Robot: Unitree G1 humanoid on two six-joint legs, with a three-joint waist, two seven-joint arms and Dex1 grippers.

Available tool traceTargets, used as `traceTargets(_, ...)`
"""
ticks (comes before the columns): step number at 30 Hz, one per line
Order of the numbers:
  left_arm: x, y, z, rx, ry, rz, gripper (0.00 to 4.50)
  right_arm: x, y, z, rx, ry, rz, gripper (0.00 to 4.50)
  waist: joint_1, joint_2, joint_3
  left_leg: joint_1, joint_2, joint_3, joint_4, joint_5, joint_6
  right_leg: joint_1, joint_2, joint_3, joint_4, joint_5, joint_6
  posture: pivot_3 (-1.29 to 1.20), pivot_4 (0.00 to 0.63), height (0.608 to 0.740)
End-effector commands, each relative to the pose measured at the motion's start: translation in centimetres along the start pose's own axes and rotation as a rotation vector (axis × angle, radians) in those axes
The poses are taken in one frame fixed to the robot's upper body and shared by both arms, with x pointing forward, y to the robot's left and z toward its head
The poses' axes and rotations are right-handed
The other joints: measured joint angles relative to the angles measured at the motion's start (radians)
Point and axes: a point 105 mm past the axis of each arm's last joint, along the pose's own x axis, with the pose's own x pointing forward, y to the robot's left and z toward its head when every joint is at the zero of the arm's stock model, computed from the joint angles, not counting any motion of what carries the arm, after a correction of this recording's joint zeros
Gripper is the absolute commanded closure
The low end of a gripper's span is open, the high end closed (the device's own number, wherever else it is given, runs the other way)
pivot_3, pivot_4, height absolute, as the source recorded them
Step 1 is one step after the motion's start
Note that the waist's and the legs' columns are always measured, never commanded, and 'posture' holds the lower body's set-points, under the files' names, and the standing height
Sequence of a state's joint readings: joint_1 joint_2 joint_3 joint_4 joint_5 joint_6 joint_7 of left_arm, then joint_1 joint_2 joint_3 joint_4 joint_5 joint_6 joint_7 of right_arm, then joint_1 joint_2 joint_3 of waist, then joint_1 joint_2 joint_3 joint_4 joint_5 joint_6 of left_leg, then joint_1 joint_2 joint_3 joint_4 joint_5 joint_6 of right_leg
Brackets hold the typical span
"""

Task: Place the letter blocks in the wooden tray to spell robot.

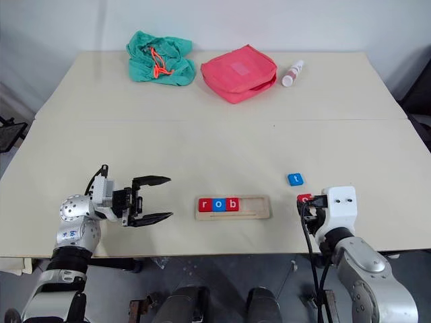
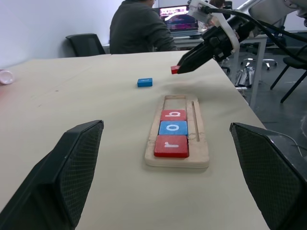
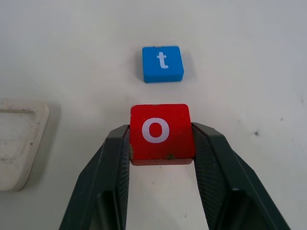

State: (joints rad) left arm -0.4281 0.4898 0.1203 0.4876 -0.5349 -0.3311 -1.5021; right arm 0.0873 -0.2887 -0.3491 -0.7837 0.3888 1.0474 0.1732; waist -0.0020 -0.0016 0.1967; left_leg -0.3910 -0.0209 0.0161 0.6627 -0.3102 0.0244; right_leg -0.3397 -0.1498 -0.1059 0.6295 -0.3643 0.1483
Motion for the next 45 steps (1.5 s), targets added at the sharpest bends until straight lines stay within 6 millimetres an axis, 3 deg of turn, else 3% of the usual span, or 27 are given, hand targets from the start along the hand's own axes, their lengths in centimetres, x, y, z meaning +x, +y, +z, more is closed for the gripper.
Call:
traceTargets(1, -0.9, -1.1, 0.6, 0.024, 0.002, -0.104, 0.0, -0.3, 0.3, 0.8, 0.002, -0.042, 0.002, 3.04, 0.001, 0.0, 0.0, 0.0, 0.0, 0.0, 0.0, 0.0, 0.0, 0.0, 0.0, 0.0, 0.0, 0.0, 0.0, 0.0, 0.15, 0.74)
traceTargets(12, -1.6, -1.5, 0.6, 0.02, 0.034, -0.11, 0.0, 0.4, 0.4, 0.3, -0.004, -0.02, 0.008, 3.04, 0.001, 0.0, 0.0, 0.0, 0.0, 0.0, 0.0, 0.0, 0.0, 0.0, 0.0, 0.0, 0.0, 0.0, 0.0, 0.0, 0.15, 0.74)
traceTargets(13, -1.6, -1.5, 0.6, 0.021, 0.033, -0.108, 0.0, 0.4, 0.5, 0.3, 0.005, -0.018, 0.019, 2.29, 0.0, 0.0, 0.0, 0.0, 0.0, 0.0, 0.0, 0.0, 0.0, 0.0, 0.0, 0.0, 0.0, 0.0, 0.0, 0.0, 0.15, 0.74)
traceTargets(20, -1.1, -1.6, 0.6, 0.028, 0.021, -0.097, 0.0, 0.1, 0.7, 0.7, -0.017, -0.033, 0.044, 0.02, 0.001, 0.0, 0.0, 0.0, 0.0, 0.0, 0.0, 0.0, 0.0, 0.0, 0.0, 0.0, 0.001, 0.0, 0.0, 0.0, 0.15, 0.74)
traceTargets(25, -1.1, -1.8, 0.6, 0.026, 0.017, -0.095, 0.0, -0.7, 0.6, 2.5, -0.153, -0.09, 0.116, 0.02, 0.0, 0.0, 0.0, 0.0, 0.0, 0.0, 0.0, 0.0, 0.0, 0.0, 0.0, 0.0, 0.0, 0.0, 0.0, 0.0, 0.15, 0.74)
traceTargets(28, -1.1, -2.0, 0.6, 0.025, 0.016, -0.095, 0.0, -1.1, 0.6, 2.5, -0.229, -0.069, 0.193, 0.02, 0.001, 0.0, 0.0, 0.0, 0.0, 0.0, 0.0, 0.0, 0.0, 0.0, 0.0, 0.0, 0.0, 0.0, 0.0, 0.0, 0.15, 0.74)
traceTargets(36, -1.0, -2.5, 0.5, 0.025, 0.011, -0.085, 0.0, -1.6, -0.2, 2.4, -0.56, 0.101, 0.572, 0.02, 0.002, 0.0, 0.0, 0.0, 0.0, 0.001, 0.001, 0.0, 0.001, 0.003, 0.0, 0.0, -0.002, 0.0, 0.0, 0.0, 0.15, 0.74)
traceTargets(45, -1.7, -3.5, 0.7, 0.035, 0.028, -0.044, 0.0, 0.9, -2.5, 2.5, -0.802, 0.213, 0.773, 0.02, 0.001, -0.001, 0.0, 0.0, 0.0, 0.001, 0.002, 0.0, 0.001, 0.003, -0.001, -0.001, -0.003, 0.0, 0.0, 0.0, 0.15, 0.74)
